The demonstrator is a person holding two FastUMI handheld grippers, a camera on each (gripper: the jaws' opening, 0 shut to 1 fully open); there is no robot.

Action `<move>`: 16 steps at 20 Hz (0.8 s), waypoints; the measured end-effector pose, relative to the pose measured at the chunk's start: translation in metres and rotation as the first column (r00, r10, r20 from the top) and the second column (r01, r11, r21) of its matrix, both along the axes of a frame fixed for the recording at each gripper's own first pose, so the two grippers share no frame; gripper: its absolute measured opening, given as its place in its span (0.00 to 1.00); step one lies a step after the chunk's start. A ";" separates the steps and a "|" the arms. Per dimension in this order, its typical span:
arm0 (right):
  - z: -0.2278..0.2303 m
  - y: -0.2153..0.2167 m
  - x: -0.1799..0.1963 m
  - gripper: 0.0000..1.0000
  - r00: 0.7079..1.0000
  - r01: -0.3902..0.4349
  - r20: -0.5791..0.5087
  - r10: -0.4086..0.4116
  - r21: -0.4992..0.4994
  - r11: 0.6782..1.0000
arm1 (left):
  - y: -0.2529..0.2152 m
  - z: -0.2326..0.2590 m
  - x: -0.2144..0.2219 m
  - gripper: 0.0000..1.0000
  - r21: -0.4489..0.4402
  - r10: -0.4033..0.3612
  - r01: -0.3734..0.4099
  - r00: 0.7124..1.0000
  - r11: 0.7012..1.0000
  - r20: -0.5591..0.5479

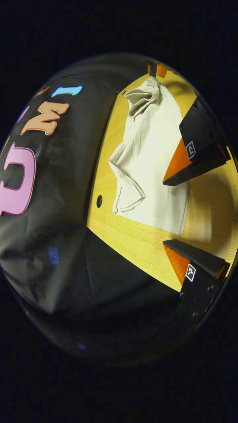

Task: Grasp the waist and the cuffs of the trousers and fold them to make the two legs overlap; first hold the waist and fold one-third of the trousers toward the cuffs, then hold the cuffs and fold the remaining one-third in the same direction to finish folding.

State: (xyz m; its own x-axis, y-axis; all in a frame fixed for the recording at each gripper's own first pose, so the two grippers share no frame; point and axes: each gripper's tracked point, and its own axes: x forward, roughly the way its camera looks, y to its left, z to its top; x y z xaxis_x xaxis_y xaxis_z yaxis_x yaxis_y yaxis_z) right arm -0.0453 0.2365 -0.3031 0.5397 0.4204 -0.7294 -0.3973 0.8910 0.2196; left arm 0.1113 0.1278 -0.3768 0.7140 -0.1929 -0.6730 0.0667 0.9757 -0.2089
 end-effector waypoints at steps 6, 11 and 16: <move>-0.002 -0.023 -0.008 0.92 0.999 0.027 -0.016 -0.028 -0.031 0.999 | -0.009 -0.020 0.002 0.98 0.025 -0.024 0.026 0.998 0.999 -0.056; -0.003 -0.028 -0.005 0.91 0.999 0.037 -0.013 -0.037 -0.028 0.999 | -0.017 -0.022 0.001 0.85 0.098 -0.069 0.075 0.996 0.992 -0.063; -0.007 -0.038 -0.004 0.97 0.999 0.032 -0.022 -0.033 -0.023 0.999 | -0.042 -0.017 0.000 0.08 0.007 -0.053 0.054 0.997 0.999 -0.051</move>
